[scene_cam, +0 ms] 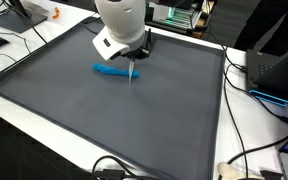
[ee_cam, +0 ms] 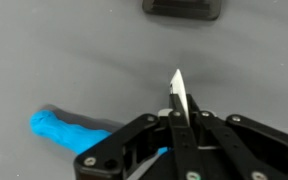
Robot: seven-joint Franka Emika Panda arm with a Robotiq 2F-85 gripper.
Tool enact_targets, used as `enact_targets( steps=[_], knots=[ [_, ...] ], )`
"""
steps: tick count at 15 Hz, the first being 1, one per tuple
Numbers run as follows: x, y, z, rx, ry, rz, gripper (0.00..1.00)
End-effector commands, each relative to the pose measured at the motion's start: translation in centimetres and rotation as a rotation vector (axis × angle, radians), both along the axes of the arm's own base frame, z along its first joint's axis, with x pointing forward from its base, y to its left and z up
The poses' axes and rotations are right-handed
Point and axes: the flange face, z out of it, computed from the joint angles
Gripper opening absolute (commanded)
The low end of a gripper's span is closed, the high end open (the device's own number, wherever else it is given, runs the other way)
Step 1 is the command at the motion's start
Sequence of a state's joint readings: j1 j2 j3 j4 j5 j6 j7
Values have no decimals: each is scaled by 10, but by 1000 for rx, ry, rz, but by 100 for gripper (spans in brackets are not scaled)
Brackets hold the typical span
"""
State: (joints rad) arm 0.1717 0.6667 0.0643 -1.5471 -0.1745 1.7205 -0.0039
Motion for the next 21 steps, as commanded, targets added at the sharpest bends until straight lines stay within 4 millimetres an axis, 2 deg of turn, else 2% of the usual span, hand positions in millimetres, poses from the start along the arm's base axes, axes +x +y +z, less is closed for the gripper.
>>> enact_targets(
  steps=[1, 2, 4, 8, 9, 10, 11, 14, 16, 21],
  knots=[
    [0, -2, 14, -11, -30, 4, 2],
    [0, -2, 14, -3, -30, 0, 34],
    [0, -2, 13, 0, -33, -1, 41],
    [0, -1, 0, 17, -43, -4, 73],
    [1, -1, -2, 22, -56, -8, 29],
    [1, 0, -4, 21, -66, -6, 34],
    [2, 0, -5, 23, -80, -4, 33],
    [2, -1, -7, 30, -111, 1, 9],
    [2, -2, -5, 28, -121, 5, 0],
    [-4, -6, 10, 20, -102, 0, 1]
  ],
)
